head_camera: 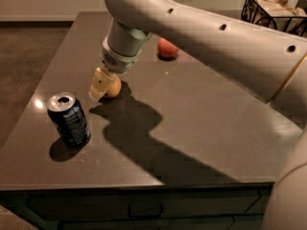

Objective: Move orange near apple

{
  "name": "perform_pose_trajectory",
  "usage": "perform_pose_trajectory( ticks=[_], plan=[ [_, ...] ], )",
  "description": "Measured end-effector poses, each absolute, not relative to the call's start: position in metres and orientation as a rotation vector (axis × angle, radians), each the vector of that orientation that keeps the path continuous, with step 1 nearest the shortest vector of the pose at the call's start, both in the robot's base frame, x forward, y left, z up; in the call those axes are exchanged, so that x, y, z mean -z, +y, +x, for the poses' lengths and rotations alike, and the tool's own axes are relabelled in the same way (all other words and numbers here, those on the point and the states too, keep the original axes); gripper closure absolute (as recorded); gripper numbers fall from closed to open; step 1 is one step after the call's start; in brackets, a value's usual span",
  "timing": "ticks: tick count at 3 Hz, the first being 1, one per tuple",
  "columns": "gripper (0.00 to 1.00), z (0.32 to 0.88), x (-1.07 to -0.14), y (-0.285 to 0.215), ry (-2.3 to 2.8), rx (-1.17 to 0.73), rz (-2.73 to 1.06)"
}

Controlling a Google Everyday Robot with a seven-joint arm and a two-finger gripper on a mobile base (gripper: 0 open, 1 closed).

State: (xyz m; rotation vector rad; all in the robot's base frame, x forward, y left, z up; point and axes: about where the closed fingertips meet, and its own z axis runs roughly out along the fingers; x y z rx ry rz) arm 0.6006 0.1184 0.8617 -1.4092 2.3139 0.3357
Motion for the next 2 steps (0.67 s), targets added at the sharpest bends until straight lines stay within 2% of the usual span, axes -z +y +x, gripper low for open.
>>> perform_pose_trajectory(
  ticks=[2],
  plan=[
    [0.68,0.609,-0.874,0.103,2.294,-0.348,-1.39]
  ],
)
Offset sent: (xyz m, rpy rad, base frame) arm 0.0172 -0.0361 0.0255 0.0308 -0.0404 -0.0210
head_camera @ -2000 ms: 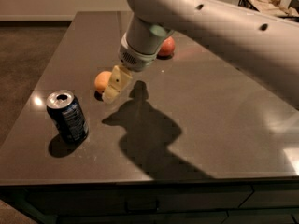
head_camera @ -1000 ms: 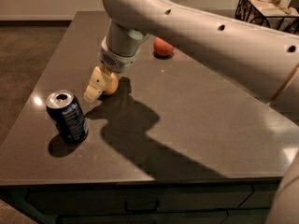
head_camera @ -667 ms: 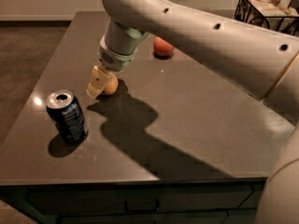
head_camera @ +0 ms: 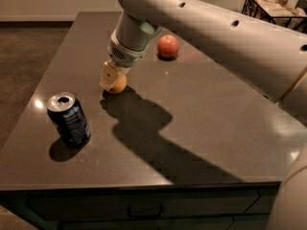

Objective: Move orange near apple

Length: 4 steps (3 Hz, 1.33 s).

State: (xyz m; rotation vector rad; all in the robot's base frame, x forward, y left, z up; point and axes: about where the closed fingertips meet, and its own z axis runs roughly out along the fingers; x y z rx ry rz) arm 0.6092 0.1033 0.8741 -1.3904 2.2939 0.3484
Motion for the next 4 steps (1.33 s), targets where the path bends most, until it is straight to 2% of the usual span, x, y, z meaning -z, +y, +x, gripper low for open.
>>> perform_pose_trajectory(
  ticks=[1,2,3,4],
  plan=[
    [0.91,0.627,-0.885,0.07,2.317,-0.289,-1.34],
    [1.0,0.658,-0.89,0.009,2.398,-0.194,-1.204],
    [1.0,0.686,-0.894,-0.057,2.467,-0.114,-1.032],
    [1.0,0.703,-0.894,-0.101,2.477,-0.09,-0.912]
  ],
)
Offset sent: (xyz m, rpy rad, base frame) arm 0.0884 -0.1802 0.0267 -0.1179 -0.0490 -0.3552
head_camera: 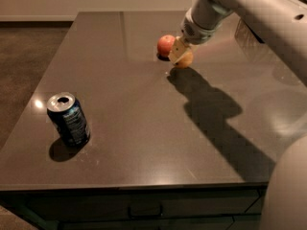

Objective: Move orange near apple

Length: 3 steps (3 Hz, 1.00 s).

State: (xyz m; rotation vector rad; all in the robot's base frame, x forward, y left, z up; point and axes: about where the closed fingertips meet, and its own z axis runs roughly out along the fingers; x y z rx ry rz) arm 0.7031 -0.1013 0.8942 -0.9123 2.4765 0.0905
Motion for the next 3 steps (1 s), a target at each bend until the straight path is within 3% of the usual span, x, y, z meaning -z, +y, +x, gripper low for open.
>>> perform_pose_trajectory(
  ticks=[1,3],
  plan=[
    [0.84,0.714,-0.888,-0.121,2.436,-0.125,-0.873],
    [0.37,0.73,-0.885,-0.116,2.367,-0.19,-0.889]
  ],
)
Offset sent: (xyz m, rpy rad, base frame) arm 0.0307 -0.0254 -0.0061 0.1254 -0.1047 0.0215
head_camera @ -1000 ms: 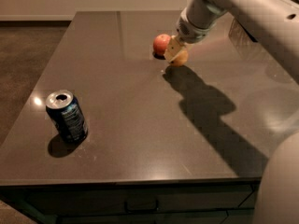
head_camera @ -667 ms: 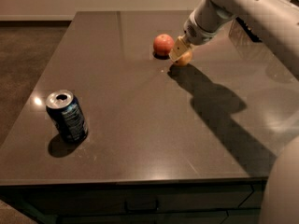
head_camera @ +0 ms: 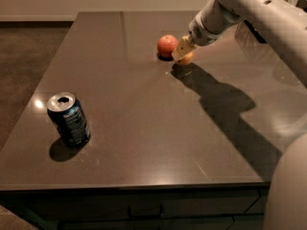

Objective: Move orange near apple

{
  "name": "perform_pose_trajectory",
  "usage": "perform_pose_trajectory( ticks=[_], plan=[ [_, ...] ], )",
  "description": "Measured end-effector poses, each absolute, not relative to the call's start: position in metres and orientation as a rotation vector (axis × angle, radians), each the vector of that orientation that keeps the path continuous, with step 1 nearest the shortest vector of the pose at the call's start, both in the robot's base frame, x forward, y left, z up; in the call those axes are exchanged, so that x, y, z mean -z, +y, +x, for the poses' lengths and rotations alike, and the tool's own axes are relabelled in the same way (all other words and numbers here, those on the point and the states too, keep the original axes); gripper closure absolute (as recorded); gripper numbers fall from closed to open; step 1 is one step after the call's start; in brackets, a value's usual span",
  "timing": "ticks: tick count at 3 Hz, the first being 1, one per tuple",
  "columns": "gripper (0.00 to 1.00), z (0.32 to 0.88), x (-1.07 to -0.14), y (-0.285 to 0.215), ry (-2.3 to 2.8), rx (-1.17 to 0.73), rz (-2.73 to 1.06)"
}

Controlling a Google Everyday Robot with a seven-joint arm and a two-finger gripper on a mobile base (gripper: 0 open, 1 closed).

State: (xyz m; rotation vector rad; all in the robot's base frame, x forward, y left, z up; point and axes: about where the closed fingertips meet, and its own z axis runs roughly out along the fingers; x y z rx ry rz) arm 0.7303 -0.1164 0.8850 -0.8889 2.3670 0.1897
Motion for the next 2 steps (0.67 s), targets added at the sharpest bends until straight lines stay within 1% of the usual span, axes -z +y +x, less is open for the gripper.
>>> perform_pose_trajectory(
  ticks=[1,2],
  plan=[
    [0.15,0.7325,-0.8794,-0.1082,2.355,-0.209,-0.922],
    [0.0,0.7327,-0.8771,-0.1071,2.358,-0.21,-0.924]
  ],
)
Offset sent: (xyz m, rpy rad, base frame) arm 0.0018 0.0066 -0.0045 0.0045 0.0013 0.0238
